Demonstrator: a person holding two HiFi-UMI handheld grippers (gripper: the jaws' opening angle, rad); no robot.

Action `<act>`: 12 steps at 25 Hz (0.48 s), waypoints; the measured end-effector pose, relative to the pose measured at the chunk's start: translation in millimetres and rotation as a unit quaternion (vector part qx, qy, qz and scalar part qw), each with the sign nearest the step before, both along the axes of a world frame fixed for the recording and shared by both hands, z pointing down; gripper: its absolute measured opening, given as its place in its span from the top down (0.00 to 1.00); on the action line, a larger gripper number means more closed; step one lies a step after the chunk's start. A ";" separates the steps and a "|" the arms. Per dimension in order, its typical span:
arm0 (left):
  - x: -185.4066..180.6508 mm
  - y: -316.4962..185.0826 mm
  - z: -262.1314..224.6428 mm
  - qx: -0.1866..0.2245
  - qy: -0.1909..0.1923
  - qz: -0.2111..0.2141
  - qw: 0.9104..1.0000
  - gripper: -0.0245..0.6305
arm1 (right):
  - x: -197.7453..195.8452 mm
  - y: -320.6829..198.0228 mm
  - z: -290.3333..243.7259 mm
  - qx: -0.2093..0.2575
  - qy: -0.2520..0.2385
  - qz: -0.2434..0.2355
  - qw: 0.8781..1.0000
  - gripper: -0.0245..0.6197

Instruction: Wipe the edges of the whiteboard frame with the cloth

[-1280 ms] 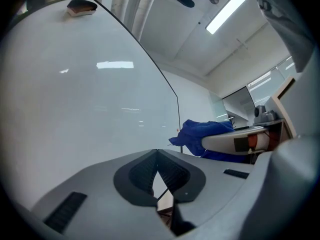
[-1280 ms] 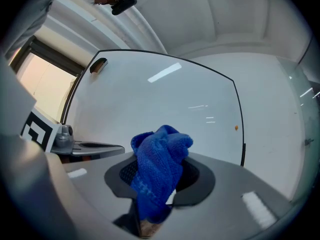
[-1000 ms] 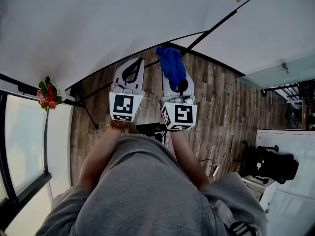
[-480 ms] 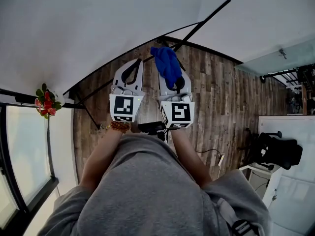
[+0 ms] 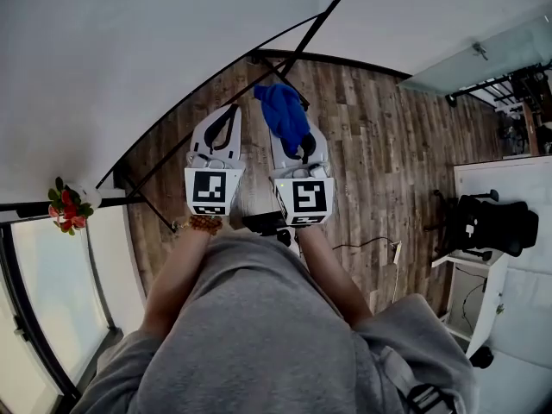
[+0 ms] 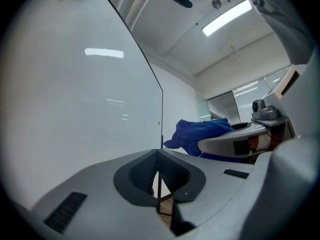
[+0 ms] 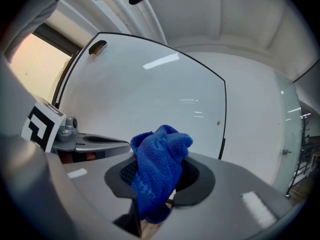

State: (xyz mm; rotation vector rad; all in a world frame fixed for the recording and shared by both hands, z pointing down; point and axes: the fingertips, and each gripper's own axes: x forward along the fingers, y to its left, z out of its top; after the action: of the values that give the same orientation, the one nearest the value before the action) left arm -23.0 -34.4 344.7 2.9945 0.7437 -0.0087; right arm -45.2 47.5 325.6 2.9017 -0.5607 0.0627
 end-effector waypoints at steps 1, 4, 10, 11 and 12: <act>-0.5 9.0 -0.2 0.001 0.000 0.007 1.000 0.95 | -1.5 8.4 0.5 0.001 -0.001 0.006 1.000 0.75; -1.1 36.7 0.9 0.005 0.001 0.029 1.000 0.95 | -7.3 34.7 2.8 0.006 0.000 0.026 1.000 0.75; -19.6 132.8 1.9 0.022 0.001 0.083 0.996 0.95 | -31.4 117.4 -6.1 0.017 0.014 0.067 0.998 0.75; -24.0 152.5 0.8 0.023 0.001 0.091 0.996 0.95 | -35.7 135.4 -7.2 0.019 0.014 0.071 0.997 0.75; -28.1 172.2 -0.9 0.024 0.001 0.098 0.995 0.95 | -39.7 153.5 -8.5 0.021 0.015 0.075 0.997 0.75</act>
State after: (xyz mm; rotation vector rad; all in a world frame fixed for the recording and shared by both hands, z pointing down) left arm -51.1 137.8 343.8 2.9515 1.0507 0.0139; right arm -84.9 200.9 317.1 2.9752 -0.3419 0.0290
